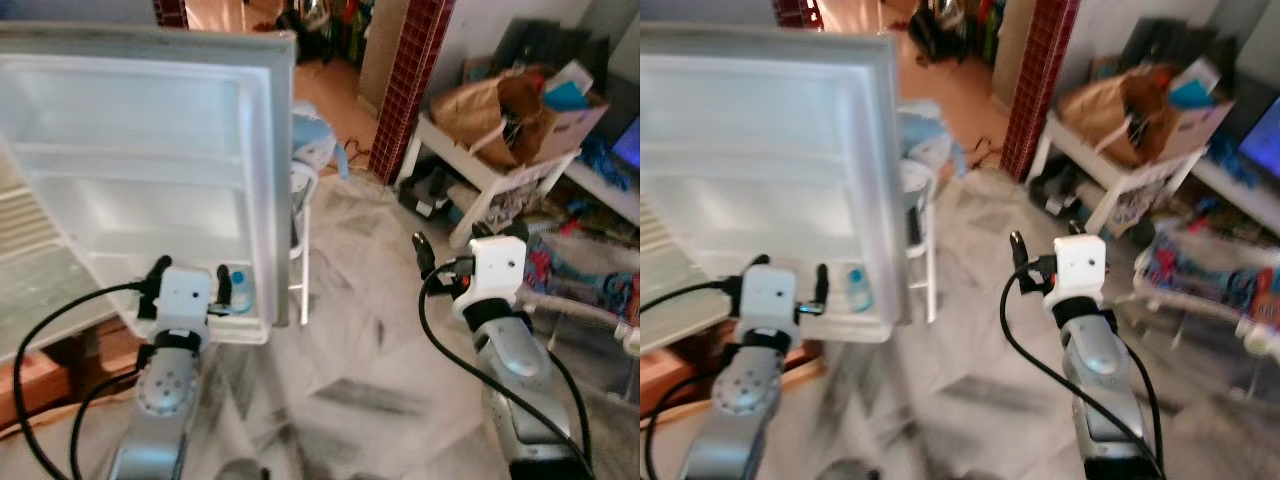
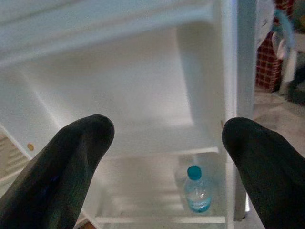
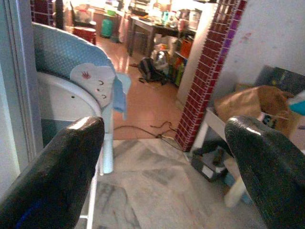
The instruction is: Restocking fridge
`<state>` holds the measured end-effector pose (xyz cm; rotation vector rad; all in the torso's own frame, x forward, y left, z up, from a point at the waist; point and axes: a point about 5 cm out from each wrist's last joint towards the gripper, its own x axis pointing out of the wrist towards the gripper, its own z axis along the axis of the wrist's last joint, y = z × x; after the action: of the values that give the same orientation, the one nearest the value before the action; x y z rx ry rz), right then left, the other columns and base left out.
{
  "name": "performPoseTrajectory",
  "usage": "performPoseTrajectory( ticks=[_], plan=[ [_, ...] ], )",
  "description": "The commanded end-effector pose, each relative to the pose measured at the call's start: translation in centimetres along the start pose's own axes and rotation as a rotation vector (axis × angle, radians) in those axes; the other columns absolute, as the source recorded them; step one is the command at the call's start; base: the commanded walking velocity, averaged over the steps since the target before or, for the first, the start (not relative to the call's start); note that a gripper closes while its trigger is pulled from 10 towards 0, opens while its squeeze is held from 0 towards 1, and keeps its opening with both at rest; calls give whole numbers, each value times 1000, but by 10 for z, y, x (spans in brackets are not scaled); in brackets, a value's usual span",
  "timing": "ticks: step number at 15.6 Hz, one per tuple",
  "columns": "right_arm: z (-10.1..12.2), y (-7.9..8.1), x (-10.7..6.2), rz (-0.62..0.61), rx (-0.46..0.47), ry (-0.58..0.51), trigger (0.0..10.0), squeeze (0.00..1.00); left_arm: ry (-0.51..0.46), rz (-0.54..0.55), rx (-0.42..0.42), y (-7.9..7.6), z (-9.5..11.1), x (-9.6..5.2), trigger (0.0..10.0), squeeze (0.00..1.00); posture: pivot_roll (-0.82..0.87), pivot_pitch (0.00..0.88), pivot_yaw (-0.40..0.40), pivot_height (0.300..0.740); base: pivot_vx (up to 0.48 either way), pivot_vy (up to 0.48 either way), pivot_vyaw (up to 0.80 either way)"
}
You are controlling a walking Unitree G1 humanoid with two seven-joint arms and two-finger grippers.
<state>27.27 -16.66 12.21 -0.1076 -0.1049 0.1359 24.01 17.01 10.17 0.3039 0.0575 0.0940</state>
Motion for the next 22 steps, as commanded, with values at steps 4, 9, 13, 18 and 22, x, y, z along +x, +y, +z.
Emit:
performPoseTrajectory(
  ticks=[4,9,13,18,22],
  plan=[
    [-2,10,0,48,1,2,10000,0,-2,39,-48,3,1,-3,10000,0,148,76,-58,740,0,-211,800],
    [5,8,6,26,9,-34,10000,0,-17,80,-84,6,5,0,10000,0,157,54,-46,740,0,0,800],
    [-14,6,-14,-31,61,34,10000,0,-38,52,-100,10,5,-11,10000,0,155,50,-42,740,62,0,502],
    [-6,7,-4,-18,27,-1,10000,0,-12,39,-136,4,1,-10,10000,0,160,42,-40,740,305,0,256],
    [-5,-2,-1,-43,27,1,10000,0,25,42,-161,2,-4,-14,10000,0,162,57,-49,740,0,0,155]
  ],
)
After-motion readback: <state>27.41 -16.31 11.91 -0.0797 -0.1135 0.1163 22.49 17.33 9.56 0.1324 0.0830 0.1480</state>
